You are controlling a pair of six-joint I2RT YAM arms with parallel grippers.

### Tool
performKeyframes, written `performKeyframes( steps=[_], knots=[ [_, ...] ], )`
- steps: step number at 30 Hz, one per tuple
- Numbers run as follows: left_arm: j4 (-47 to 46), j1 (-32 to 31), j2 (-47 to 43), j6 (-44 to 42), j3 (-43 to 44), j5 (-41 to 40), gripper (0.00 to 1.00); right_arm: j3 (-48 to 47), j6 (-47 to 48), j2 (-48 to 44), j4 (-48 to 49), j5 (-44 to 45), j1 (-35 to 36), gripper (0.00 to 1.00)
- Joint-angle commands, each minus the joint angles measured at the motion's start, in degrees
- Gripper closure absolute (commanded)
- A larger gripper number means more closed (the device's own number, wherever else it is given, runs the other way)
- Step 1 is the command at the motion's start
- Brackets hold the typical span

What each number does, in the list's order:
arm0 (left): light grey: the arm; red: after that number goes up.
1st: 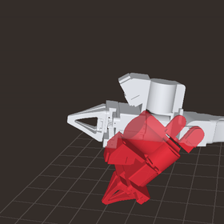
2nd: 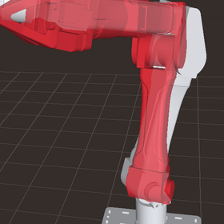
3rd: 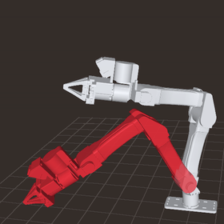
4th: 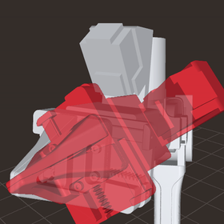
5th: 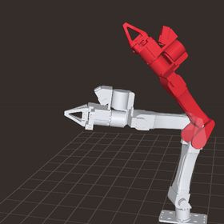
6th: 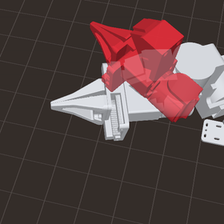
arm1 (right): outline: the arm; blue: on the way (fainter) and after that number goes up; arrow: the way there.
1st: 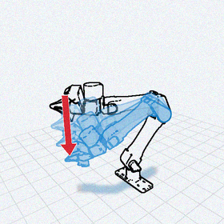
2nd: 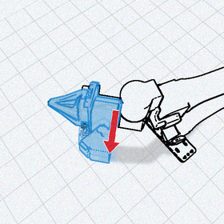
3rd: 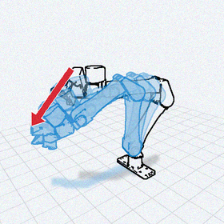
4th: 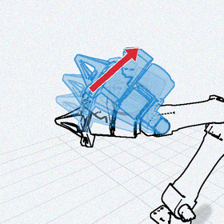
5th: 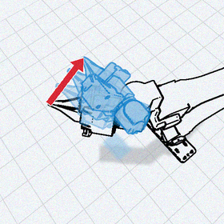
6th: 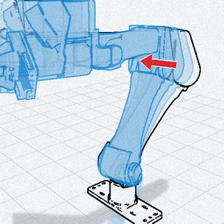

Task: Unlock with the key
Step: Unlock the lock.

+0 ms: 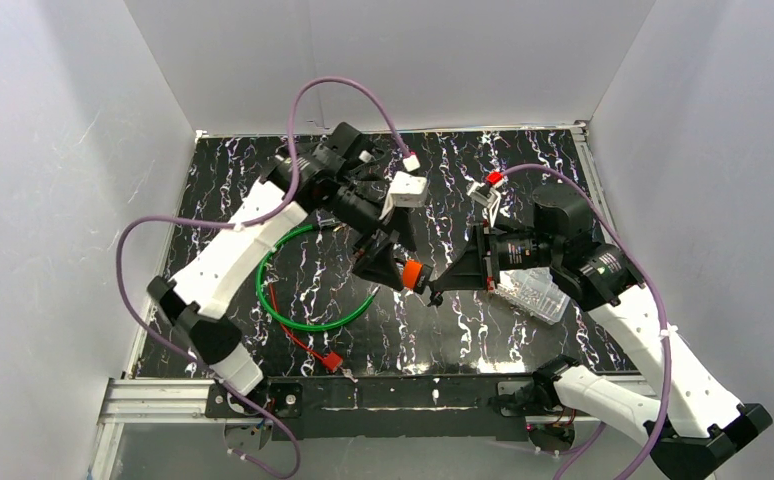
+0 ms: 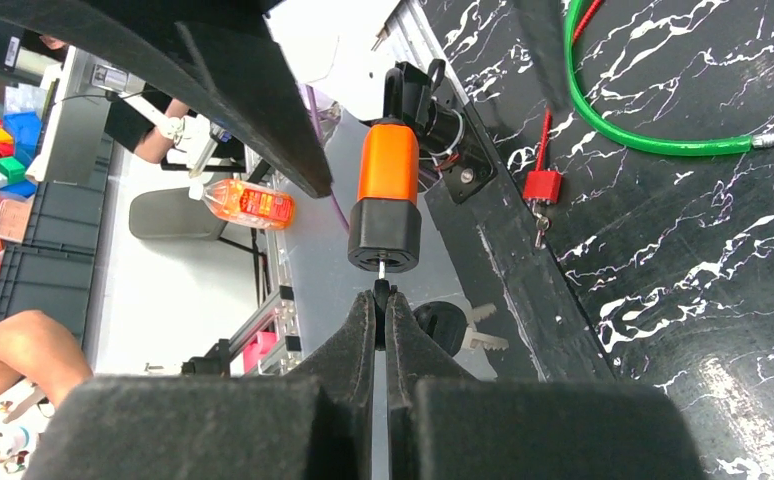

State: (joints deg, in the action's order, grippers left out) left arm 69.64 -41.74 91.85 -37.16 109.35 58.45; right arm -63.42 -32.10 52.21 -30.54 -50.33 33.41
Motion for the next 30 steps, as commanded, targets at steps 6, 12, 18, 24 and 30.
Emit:
performKeyframes(
  steps=[6,12,18,24,30],
  knots=[
    [10.66,-2.43,7.07,-6.23,8.22,6.63,0.22,-3.29,1.18,0.15,2.96,-1.95,0.16,0.99],
    [12.12,-5.66,5.99,-8.73,7.92,4.9,0.36,-3.29,0.96,1.09,3.67,-1.96,0.16,0.99],
    [11.69,-7.65,5.03,-9.33,8.34,4.01,0.7,-2.89,0.14,1.51,4.86,-1.46,0.17,0.99],
    [11.75,-8.1,3.38,-11.84,7.53,-0.52,0.77,-0.4,-1.16,0.28,6.34,-0.68,0.16,0.99],
    [9.02,-9.31,1.3,-11.57,6.67,-4.15,0.76,-0.29,-1.85,0.29,6.26,0.02,0.14,0.99]
  ],
)
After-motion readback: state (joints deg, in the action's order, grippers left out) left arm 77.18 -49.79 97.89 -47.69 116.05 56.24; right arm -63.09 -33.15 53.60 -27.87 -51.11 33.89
